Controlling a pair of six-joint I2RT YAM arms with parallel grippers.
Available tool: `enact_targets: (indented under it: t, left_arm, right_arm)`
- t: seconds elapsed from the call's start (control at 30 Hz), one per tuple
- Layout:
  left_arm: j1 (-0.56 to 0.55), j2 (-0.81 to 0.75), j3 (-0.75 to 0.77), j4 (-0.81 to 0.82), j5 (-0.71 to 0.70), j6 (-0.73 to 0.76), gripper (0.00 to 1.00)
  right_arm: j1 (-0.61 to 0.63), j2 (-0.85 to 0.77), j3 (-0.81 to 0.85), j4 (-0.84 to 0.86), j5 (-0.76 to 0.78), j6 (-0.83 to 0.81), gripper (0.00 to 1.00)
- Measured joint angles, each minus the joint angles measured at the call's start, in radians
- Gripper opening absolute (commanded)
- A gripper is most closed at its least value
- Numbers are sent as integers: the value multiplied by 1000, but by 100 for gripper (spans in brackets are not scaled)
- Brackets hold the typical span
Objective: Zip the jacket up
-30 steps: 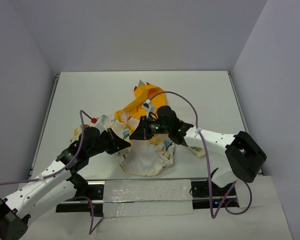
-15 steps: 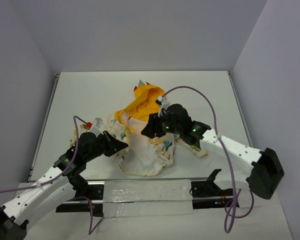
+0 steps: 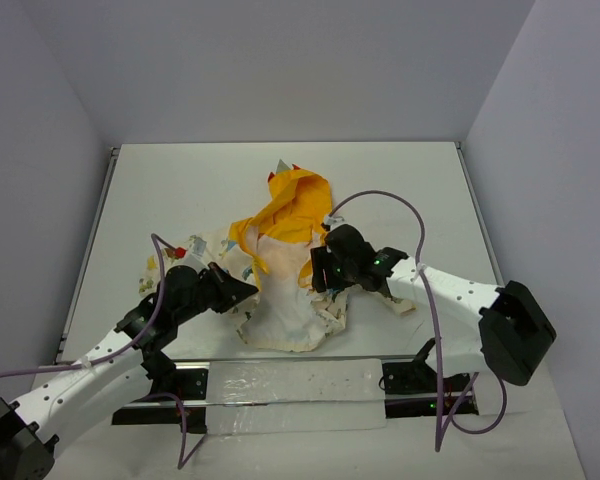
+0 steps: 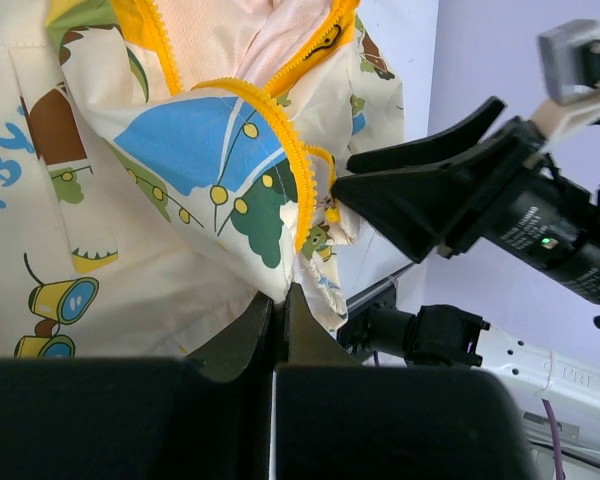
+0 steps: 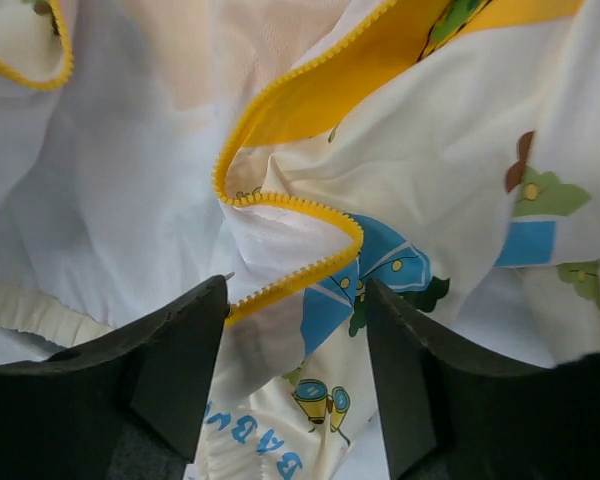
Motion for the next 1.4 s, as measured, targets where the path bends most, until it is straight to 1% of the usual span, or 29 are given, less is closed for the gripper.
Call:
enact_targets:
  t: [0.07,0.17,0.3,0.63,0.73,0.87,1.1,1.23,1.4]
  left_arm:
    - [0,-2,2,-2,-4,1,0]
    - [0,-2,3,-2,-8,1,0]
    - [0,-2,3,-2,-9,1,0]
    - [0,2,4,-3,-12,4,0]
    - [0,2,4,-3,-12,5,0]
    - [0,2,4,-3,-12,5,0]
    - [0,-13,4,-5,-11,6,0]
    - [0,-22,4,-7,-11,6,0]
    - [0,-30,4,-10,-11,6,0]
  right_arm:
    - [-1,34,-1,3,-3,-2,70]
    - [-1,72,-14,9,-6,7,71]
    - [-1,56,-52,36,-8,63,71]
    - [-1,-254,-214,127,31,381,68]
    - [-3,-311,-257,157,39,471,67]
    - [-9,-349,-327,206,38,592,66]
    - [-14,-372,-452,296,4,764,66]
    - [-15,-358,-468,354,-18,801,65]
    - [-19,-318,-468,441,-62,826,60]
